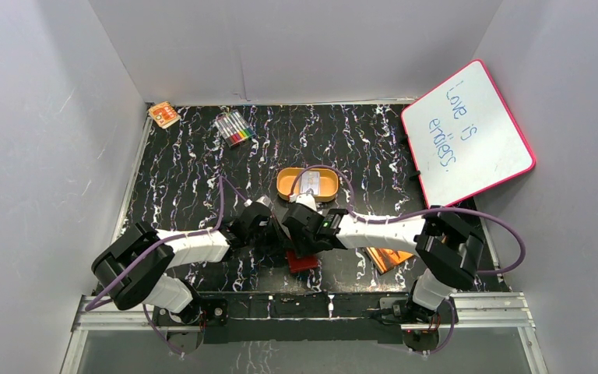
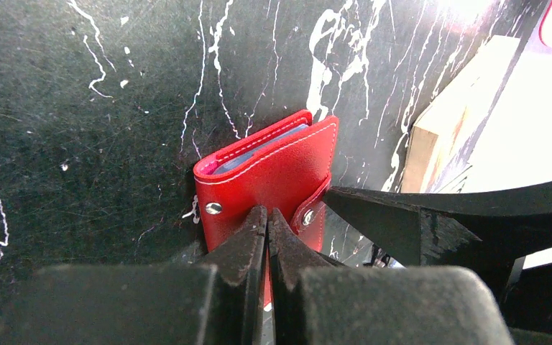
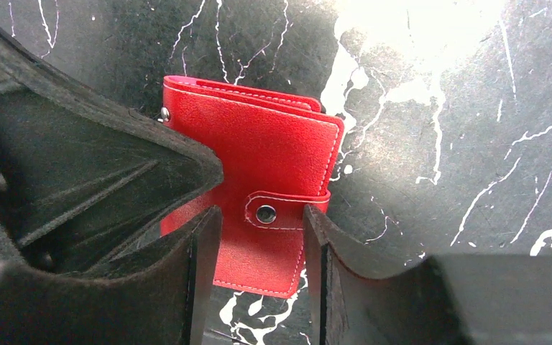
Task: Put the credit cards into the card holder
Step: Open the card holder at the center of the board.
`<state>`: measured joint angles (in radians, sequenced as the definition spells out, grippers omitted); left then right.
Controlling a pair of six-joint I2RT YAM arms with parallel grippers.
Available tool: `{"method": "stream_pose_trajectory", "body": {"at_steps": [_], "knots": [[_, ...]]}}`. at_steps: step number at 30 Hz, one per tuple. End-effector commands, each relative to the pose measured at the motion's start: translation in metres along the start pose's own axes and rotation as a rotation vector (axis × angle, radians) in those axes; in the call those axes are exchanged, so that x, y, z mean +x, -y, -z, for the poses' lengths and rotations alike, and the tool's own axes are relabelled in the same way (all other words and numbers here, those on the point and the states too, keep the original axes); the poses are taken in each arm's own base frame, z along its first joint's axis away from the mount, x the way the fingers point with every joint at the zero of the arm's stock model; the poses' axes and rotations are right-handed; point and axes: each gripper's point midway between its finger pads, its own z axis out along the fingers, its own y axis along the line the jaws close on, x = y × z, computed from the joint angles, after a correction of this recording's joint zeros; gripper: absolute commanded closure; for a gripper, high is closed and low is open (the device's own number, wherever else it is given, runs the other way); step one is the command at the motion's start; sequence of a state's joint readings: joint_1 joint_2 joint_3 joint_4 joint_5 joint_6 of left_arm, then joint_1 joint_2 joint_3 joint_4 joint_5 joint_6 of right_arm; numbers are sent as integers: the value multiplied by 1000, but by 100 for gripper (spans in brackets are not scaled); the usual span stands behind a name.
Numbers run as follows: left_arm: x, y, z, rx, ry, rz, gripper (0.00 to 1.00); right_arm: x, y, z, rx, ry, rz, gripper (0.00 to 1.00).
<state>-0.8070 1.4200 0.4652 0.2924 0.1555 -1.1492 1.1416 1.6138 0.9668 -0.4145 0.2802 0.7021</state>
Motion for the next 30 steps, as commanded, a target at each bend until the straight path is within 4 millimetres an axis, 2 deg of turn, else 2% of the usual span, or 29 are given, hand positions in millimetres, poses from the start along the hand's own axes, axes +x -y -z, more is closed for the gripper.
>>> {"method": "stream_pose_trajectory", "body": {"at_steps": [1,8,18,30], "knots": [[12,-47,-1,-151,-20,7,100,-6,1,1,53,24,47,45],[12,-49,1,-151,-15,7,100,0,9,-7,123,7,80,46],[14,-52,0,-160,-19,11,100,3,17,-6,151,9,86,61],[16,-58,-2,-187,-32,17,100,0,22,6,154,34,66,76]]}}
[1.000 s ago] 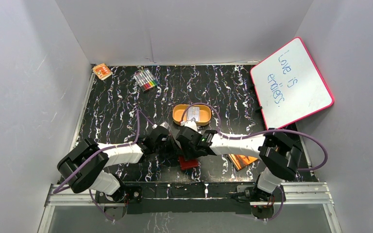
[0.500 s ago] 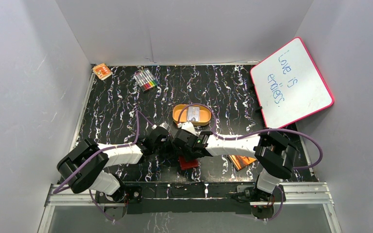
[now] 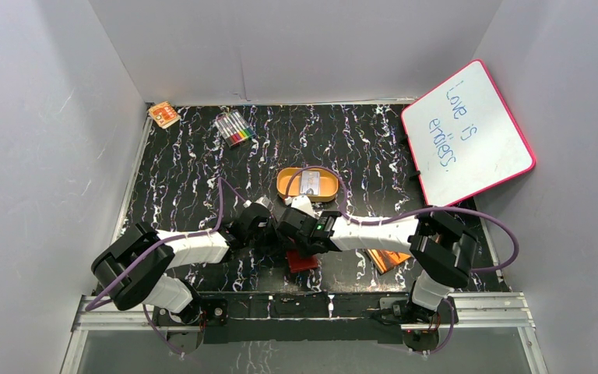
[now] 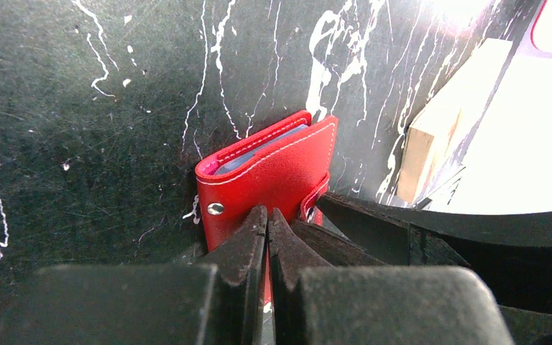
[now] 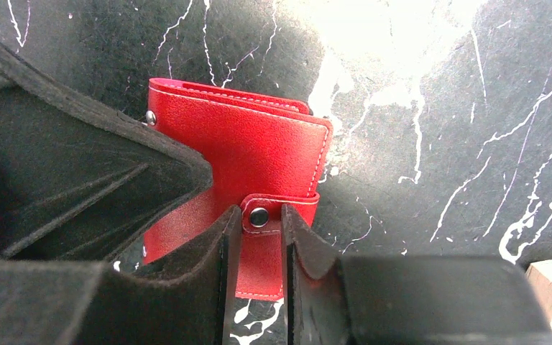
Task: Put the credit cards into the card holder
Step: Open the card holder at the center of the board.
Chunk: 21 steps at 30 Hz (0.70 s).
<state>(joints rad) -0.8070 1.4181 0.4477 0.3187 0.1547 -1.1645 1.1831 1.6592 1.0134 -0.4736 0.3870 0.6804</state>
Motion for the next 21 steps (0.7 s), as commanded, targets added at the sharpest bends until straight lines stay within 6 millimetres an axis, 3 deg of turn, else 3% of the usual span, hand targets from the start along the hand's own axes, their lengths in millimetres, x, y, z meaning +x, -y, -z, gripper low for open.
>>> {"method": "stream_pose_trajectory", "body": {"at_steps": [1,14,21], "knots": [[15,-58,-1,-200,-36,2,100,2,17,8,54,13,-12,77],[18,-66,-3,-222,-44,4,100,8,23,18,44,16,-61,100],[17,-62,-1,-213,-43,-4,100,16,40,24,64,23,-135,100]]}}
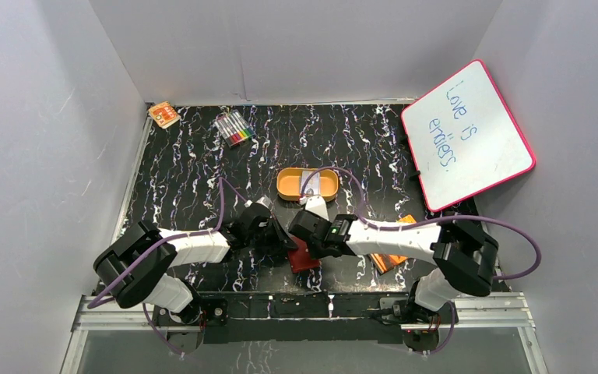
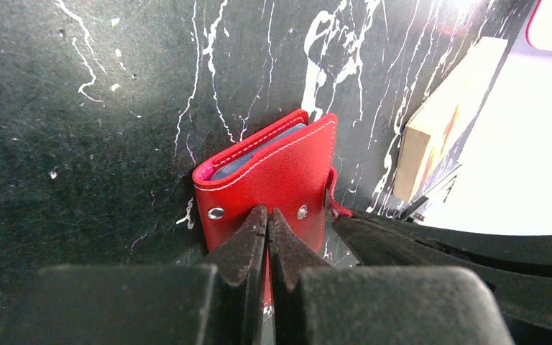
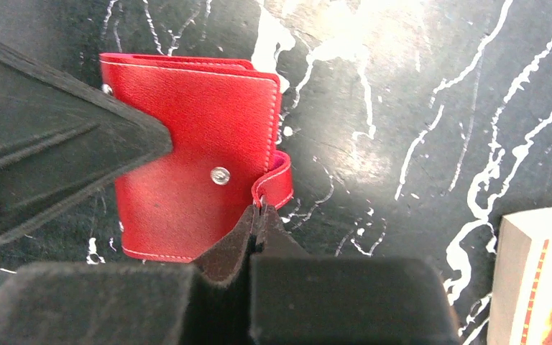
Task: Put the credit cards into the card holder
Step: Open the card holder at the center of the board.
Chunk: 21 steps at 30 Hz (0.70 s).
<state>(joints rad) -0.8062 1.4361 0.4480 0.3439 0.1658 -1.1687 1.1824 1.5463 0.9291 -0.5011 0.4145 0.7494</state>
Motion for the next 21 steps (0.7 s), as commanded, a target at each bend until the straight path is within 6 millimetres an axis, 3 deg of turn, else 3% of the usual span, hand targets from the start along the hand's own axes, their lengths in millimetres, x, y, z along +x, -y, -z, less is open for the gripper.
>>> {"method": "stream_pose_trajectory", "body": {"at_steps": [1,5,10,13,21], "knots": [[16,-62,3,-219,-37,-11,100,4,25,9,37,6,-89,100],[13,-48,5,-178,-42,-34,99,6,31,12,-11,5,-145,100],[8,-24,9,-130,-54,-78,73,-7,20,25,-119,54,-172,100],[6,-8,15,-81,-54,-91,69,-12,13,31,-160,66,-166,100],[2,12,34,-25,-30,-95,37,-20,-2,39,-255,92,-168,100]]}}
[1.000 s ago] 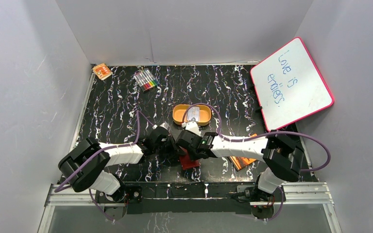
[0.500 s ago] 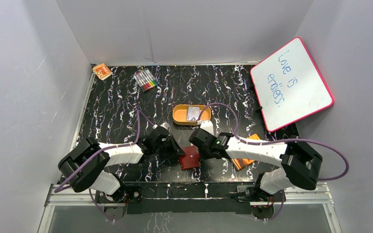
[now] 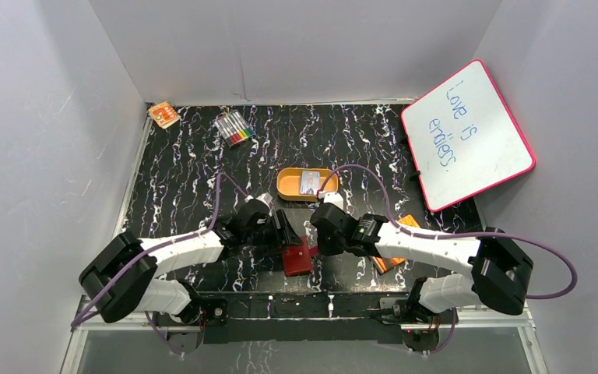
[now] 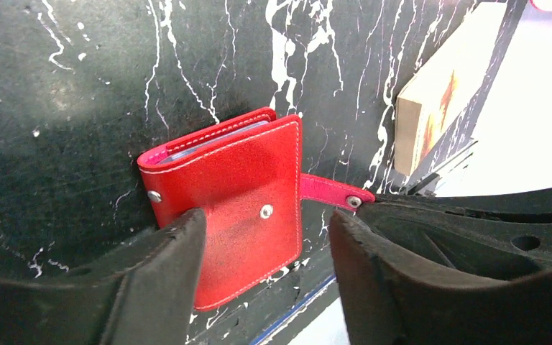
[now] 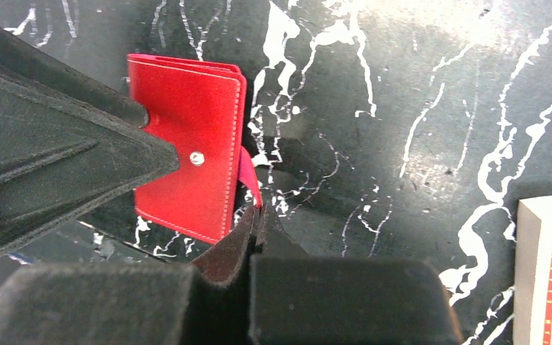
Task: Put the credit cards into the card holder
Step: Open the card holder at the center of the board.
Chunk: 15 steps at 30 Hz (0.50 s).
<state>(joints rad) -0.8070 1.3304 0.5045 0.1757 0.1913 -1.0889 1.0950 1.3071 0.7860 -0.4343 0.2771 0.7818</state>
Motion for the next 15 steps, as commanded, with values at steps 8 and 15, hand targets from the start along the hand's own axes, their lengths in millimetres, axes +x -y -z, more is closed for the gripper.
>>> {"method": "stream_pose_trajectory", "body": {"at_steps": [8,15], "knots": [[-2,1,13,-40,-2,-40,17,-23,-34,19,-193,99,-24,100],[-5,5,11,-47,-5,-54,14,-32,-47,32,-274,137,-29,100]]}}
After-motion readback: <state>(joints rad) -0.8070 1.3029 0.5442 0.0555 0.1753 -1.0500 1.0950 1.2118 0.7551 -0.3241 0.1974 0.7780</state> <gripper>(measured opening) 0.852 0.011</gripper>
